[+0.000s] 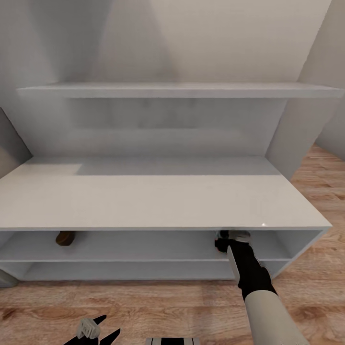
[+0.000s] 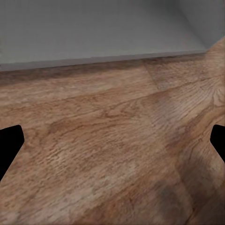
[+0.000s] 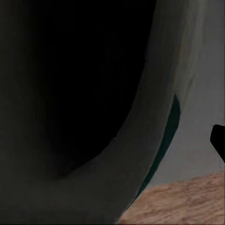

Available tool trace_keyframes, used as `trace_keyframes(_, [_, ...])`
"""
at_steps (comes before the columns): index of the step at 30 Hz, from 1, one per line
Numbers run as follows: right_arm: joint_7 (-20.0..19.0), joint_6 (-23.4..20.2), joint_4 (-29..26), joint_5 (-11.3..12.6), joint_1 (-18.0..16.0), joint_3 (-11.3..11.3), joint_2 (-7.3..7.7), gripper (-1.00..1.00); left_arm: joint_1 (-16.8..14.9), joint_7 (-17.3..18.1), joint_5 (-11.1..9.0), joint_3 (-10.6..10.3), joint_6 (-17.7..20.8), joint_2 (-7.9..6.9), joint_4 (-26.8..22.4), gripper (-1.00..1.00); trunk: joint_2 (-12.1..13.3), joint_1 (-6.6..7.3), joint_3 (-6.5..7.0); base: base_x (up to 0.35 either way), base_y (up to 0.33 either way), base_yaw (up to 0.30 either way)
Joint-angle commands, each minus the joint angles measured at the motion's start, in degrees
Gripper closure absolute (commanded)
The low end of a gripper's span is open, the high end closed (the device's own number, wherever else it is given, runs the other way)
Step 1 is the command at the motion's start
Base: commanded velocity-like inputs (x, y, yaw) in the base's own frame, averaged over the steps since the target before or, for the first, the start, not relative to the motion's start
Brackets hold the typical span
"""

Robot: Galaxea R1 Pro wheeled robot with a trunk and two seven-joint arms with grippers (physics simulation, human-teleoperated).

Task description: Pick up the two gym shoes and the two sandals from the corridor floor and place them onto the hallstand (shoe rack) in the corridor, making sure they are on the rack and not on the floor. Arrange them so the two gym shoes are next to each other and the two sandals are next to each other.

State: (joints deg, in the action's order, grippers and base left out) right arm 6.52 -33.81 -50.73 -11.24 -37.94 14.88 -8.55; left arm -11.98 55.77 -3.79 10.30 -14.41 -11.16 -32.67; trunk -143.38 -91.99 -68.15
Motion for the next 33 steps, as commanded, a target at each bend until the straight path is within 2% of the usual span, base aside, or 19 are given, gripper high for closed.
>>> trace_keyframes(1, [-0.1, -0.3, -0.1, -0.4, 0.0, 0.2, -0.06, -1.00, 0.0, 0.2, -0.1, 0.1, -0.3, 0.00, 0.1, -1.00, 0.0, 0.01, -0.05, 0.008, 0.000, 0.000])
trace_keyframes(20, [-0.2, -0.3, -0.1, -0.4, -0.1, 0.2, -0.06, -1.00, 0.0, 0.2, -0.1, 0.1, -0.3, -0.01, 0.1, -1.00, 0.0, 0.01, -0.05, -0.007, 0.000, 0.000])
trace_keyframes(33, [-0.2, -0.3, -0.1, -0.4, 0.0, 0.2, -0.03, -1.00, 0.0, 0.2, -0.1, 0.1, -0.3, -0.07, 0.1, -1.00, 0.0, 0.01, -0.05, -0.268, 0.000, 0.000])
